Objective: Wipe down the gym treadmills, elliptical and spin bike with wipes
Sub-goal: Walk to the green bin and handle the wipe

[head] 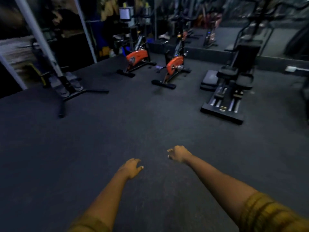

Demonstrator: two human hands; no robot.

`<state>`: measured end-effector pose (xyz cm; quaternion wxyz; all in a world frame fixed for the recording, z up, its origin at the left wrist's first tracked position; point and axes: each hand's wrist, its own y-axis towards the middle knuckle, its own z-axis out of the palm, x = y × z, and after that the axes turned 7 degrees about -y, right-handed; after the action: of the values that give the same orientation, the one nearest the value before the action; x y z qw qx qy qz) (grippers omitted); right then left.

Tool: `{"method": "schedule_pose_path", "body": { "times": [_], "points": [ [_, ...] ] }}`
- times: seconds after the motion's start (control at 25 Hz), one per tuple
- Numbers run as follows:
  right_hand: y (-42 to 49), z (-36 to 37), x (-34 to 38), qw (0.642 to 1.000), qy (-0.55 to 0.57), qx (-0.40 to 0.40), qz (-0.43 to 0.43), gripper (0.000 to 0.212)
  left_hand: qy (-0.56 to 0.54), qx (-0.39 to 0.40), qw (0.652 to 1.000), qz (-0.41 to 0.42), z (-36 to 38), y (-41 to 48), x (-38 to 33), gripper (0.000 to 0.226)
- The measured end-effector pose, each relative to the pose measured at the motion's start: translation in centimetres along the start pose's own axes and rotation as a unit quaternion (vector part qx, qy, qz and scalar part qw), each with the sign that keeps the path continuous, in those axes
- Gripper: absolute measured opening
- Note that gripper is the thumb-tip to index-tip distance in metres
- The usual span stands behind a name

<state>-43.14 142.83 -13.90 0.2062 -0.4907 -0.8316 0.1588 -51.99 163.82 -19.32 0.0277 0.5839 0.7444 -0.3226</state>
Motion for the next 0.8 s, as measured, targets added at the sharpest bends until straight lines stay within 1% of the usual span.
{"method": "schedule_pose_path", "body": {
  "times": [0.04,0.12,0.28,0.52,0.64,0.8],
  "points": [
    [0.1,-1.1,-1.8,1.000,0.003,-0.009,0.019,0.045,0.011,0.007,1.000,0.015,-0.8,1.8,-1.7,0.054],
    [0.5,-3.7,-7.7,0.996,0.018,-0.036,0.076,0.052,0.043,0.019,0.996,0.075,-2.1,7.3,-7.6,0.054],
    [0.9,-8.2,-20.7,0.977,0.067,-0.088,0.185,0.057,0.087,0.044,0.980,0.174,-3.3,17.5,-21.4,0.053],
    [1.0,-14.7,-39.4,0.938,0.096,-0.117,0.312,0.051,0.106,0.074,0.946,0.296,-3.6,28.5,-42.7,0.053],
    [0.1,-17.1,-46.4,0.918,0.117,-0.130,0.356,0.048,0.120,0.079,0.924,0.354,-3.1,32.2,-51.6,0.052],
    [-0.5,-19.9,-56.6,0.875,0.158,-0.164,0.428,0.045,0.142,0.099,0.890,0.422,-1.3,38.6,-64.8,0.053]
  ]
}}
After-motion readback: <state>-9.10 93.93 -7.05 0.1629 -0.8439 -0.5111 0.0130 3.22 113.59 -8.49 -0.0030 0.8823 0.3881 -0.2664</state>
